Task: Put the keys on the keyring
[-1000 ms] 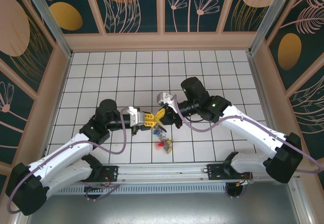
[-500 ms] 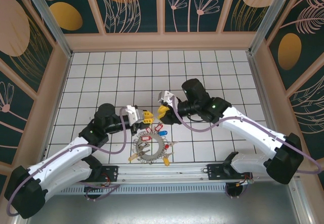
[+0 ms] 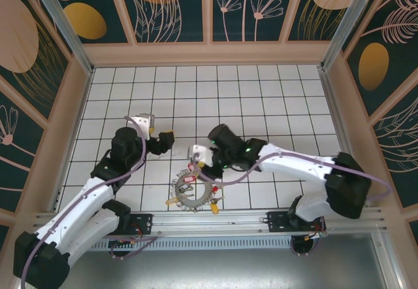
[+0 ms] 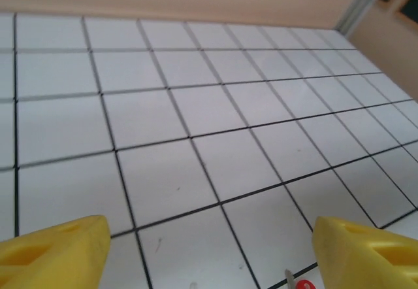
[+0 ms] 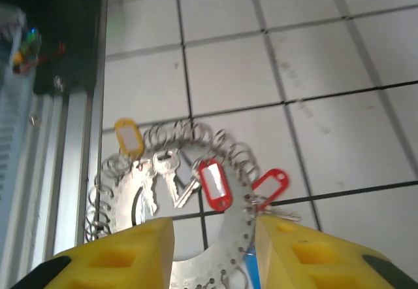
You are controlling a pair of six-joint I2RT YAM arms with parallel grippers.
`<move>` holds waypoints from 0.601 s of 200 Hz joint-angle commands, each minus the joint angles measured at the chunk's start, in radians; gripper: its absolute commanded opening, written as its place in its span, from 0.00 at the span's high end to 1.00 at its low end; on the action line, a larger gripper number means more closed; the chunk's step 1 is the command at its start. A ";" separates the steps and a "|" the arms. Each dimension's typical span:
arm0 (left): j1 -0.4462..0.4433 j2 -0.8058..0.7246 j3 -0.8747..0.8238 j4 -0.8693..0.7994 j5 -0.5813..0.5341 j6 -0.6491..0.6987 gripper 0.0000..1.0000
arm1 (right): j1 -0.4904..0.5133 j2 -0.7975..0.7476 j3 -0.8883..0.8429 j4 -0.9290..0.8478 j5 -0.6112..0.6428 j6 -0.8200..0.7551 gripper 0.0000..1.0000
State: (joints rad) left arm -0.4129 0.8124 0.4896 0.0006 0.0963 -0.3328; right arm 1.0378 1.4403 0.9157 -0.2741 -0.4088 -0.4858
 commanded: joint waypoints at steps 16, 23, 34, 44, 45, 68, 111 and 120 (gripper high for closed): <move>0.169 0.037 0.018 -0.082 0.134 -0.161 0.15 | 0.104 0.122 0.014 0.098 0.066 -0.098 0.58; 0.199 0.050 0.018 -0.086 0.162 -0.169 0.15 | 0.123 0.152 0.019 0.118 0.067 -0.097 0.58; 0.237 0.068 0.017 -0.094 0.196 -0.176 0.15 | 0.150 0.202 0.037 0.131 0.082 -0.101 0.58; 0.262 0.081 0.015 -0.101 0.225 -0.173 0.13 | 0.171 0.242 0.059 0.121 0.099 -0.105 0.58; 0.265 0.082 0.014 -0.100 0.227 -0.173 0.13 | 0.172 0.246 0.062 0.119 0.100 -0.106 0.58; 0.289 0.092 -0.019 -0.095 0.239 -0.172 0.12 | 0.200 0.310 0.093 0.088 0.136 -0.111 0.58; 0.327 0.119 -0.055 -0.056 0.238 -0.147 0.12 | 0.207 0.371 0.112 0.090 0.219 -0.095 0.59; 0.330 0.120 -0.050 -0.052 0.240 -0.135 0.12 | 0.203 0.375 0.120 0.080 0.223 -0.097 0.59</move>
State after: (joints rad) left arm -0.0971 0.9249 0.4454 -0.0792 0.3115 -0.4839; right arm 1.2453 1.7985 0.9947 -0.1925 -0.2478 -0.5709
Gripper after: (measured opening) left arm 0.880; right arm 0.411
